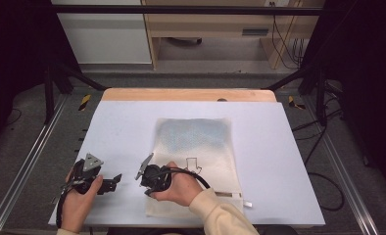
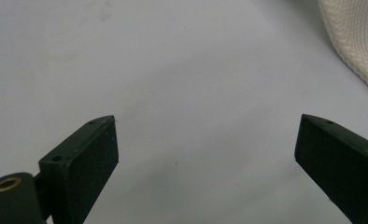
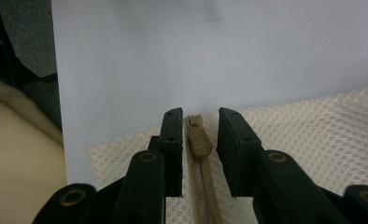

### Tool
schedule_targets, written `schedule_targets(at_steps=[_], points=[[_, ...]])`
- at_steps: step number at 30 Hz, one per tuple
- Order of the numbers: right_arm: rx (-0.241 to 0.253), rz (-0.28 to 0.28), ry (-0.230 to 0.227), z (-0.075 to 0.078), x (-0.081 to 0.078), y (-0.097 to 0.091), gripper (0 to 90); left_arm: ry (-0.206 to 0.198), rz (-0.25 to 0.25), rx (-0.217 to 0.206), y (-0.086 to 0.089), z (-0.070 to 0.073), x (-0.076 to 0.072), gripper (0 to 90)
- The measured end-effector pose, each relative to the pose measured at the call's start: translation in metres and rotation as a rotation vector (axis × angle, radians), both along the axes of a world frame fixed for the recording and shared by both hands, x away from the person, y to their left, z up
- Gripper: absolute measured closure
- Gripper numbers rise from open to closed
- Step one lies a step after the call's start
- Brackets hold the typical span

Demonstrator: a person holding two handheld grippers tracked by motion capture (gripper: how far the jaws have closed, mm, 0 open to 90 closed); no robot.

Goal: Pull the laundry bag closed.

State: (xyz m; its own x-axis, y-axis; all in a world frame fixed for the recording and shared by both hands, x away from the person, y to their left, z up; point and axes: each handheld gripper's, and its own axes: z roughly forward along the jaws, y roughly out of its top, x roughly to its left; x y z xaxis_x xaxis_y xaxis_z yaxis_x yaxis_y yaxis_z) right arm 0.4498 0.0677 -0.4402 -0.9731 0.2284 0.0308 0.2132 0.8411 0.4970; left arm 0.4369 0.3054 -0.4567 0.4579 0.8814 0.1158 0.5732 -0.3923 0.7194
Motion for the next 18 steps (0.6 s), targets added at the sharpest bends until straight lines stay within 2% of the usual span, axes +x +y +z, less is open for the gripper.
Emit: schedule_targets(at_steps=[5, 6, 7, 12, 18], points=[[-0.021, 0.004, 0.008, -0.004, -0.001, 0.002, 74.4, -0.001, -0.003, -0.014, 0.000, 0.001, -0.001, 6.1], [-0.030, 0.005, 0.006, -0.005, -0.001, 0.003, 81.0, 0.003, -0.007, -0.018, 0.000, 0.001, -0.001, 6.1], [-0.032, 0.010, 0.009, -0.005, -0.001, 0.003, 81.5, 0.011, -0.012, -0.026, 0.000, 0.002, -0.002, 6.3], [-0.018, 0.016, 0.014, 0.005, -0.003, 0.000, 81.6, 0.013, -0.043, -0.049, -0.002, 0.004, -0.008, 7.0], [-0.003, 0.031, 0.011, 0.015, -0.005, -0.003, 81.6, 0.004, -0.049, -0.045, -0.005, 0.006, -0.013, 6.1]])
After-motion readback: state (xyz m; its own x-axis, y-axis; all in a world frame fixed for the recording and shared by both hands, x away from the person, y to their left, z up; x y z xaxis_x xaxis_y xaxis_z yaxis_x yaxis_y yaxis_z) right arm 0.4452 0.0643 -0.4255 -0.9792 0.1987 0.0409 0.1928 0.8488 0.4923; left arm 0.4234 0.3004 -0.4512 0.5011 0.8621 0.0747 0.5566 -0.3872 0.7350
